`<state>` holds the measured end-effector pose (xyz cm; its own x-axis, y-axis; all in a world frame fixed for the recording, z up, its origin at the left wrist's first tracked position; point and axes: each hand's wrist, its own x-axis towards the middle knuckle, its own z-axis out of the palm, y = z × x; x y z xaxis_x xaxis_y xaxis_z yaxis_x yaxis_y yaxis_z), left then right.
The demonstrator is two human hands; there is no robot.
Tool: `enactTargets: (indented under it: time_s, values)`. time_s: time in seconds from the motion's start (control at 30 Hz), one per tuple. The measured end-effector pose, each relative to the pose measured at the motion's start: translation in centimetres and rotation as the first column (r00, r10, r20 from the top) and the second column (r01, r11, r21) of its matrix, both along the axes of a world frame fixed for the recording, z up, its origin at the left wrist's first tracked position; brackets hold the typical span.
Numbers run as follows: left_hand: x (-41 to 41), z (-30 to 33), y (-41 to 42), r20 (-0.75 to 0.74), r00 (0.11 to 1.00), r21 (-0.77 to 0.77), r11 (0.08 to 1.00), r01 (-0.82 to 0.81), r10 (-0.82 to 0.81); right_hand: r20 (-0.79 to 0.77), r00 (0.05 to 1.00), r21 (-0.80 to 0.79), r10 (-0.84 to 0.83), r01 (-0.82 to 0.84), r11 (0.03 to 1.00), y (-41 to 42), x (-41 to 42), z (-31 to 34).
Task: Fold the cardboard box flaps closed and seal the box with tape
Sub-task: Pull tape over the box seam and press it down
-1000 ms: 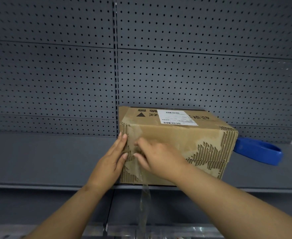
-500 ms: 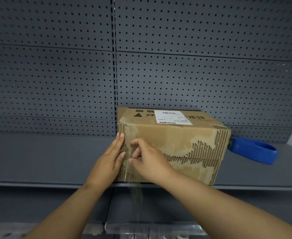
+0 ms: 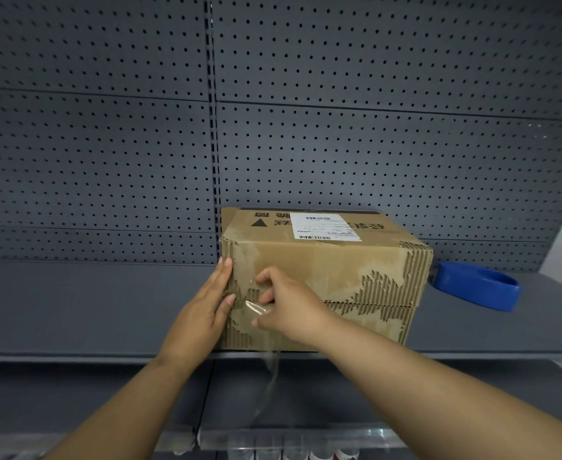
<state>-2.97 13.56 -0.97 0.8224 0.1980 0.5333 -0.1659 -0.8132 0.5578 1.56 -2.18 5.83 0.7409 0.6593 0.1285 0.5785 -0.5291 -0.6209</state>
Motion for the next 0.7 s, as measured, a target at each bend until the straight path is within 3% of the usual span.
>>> enactTargets:
  time_s: [0.27, 0.7]
  values:
    - [-0.2, 0.2, -0.3, 0.001, 1.0, -0.021, 1.0, -0.02, 0.02, 0.062, 0.998, -0.182, 0.0, 0.012, 0.983, -1.6, 1.0, 0.8]
    - [-0.4, 0.2, -0.7, -0.001, 1.0, -0.068, 0.997, -0.027, 0.027, 0.126, 0.992, -0.268, 0.01, 0.025, 0.963, -4.6, 1.3, 2.6]
